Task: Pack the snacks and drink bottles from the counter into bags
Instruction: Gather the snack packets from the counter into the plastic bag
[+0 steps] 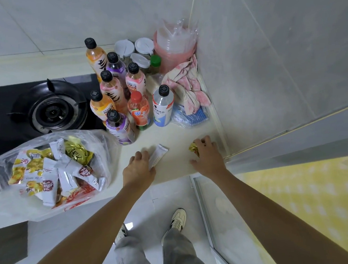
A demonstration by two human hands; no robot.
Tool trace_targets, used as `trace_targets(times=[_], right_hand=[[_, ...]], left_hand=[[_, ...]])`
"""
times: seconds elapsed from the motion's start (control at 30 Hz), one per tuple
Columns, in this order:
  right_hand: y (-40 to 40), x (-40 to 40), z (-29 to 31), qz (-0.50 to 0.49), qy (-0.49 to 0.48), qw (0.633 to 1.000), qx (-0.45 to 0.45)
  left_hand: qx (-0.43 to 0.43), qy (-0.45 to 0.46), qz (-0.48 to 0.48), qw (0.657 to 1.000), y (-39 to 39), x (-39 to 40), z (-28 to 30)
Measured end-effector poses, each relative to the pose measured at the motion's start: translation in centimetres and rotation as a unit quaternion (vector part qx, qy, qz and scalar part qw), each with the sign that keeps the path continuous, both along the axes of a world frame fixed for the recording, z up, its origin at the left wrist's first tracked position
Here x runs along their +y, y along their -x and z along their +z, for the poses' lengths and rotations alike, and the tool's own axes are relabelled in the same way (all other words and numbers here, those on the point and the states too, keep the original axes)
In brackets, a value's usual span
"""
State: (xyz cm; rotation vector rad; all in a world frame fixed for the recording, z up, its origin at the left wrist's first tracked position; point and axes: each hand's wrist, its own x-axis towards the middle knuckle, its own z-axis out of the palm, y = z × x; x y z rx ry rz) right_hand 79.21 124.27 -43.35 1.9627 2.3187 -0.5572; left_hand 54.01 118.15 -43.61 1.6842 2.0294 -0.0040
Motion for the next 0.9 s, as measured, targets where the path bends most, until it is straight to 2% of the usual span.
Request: trace_targets(times=[0.2, 0.4, 0.73, 0.9], right_hand=[[0.3, -0.5, -0.1, -0.017, -0.015, 1.0, 0.008], [3.6, -2.2, 0.9, 0.017, -0.018, 0.996, 0.09], [17.3, -5.1, 5.8, 0.138, -0.044, 0.97, 0.195], [25.1, -5.9, 8.2, 0.184, -0.041, 0.952, 0.239]], left_hand=[[-0.002, -0.002, 0.006, 1.0, 0.4, -0.4, 0.0], [-0.053, -0.039, 0.03, 0.997, 1.8, -2.2, 2.1], [-0.053, -0.13, 0.124, 0.982, 10.5, -8.6, 8.7], [-0.05, -0.136, 0.2, 0.969, 16.8, -11.1, 10.0]])
